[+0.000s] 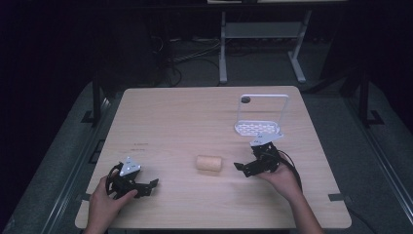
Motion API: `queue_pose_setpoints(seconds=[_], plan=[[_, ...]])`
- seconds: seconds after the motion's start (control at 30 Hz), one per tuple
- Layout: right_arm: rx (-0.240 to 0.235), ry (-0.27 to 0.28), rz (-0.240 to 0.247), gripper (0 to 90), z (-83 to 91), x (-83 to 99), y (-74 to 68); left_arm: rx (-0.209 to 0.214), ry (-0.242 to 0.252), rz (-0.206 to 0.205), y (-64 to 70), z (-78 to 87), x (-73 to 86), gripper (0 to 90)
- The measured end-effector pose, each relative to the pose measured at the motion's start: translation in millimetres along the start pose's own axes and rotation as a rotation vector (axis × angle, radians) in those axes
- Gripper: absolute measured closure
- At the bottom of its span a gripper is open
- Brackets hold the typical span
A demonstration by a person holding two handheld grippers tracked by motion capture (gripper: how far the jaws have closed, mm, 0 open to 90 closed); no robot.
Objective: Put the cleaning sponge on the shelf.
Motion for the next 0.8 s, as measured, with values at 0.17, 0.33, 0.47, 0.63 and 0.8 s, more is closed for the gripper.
queue_pose_setpoints(seconds=[0.17,0.33,0.47,0.63,0.8], plan=[[-0.011,0.002,0.012,2.9,-3.2,-4.7,-0.4,0.0,0.0,0.0,0.0,0.0,0.0,13.0],[-0.023,0.008,0.021,2.9,-6.1,-11.3,-1.0,0.0,0.001,0.0,0.0,-0.1,0.0,13.0],[-0.032,0.011,0.027,2.9,-9.2,-16.2,-1.6,0.0,0.0,0.0,0.0,0.0,0.0,13.0],[-0.047,0.013,0.039,2.9,-13.5,-22.7,-3.2,0.0,0.001,0.0,0.0,-0.1,0.0,13.0],[-0.062,0.02,0.055,2.9,-17.1,-29.6,-4.7,0.0,0.0,0.0,0.0,0.0,0.0,13.0]])
Point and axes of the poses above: each handheld gripper's, and its own axes: z roughly backward along the jaws, x roughly out of its underside, y roughly to its right, the point moved 6 cm from there along -z, roughly forward along the jaws, and after that the axes turned 6 degrees about z, right-handed, at the moved point
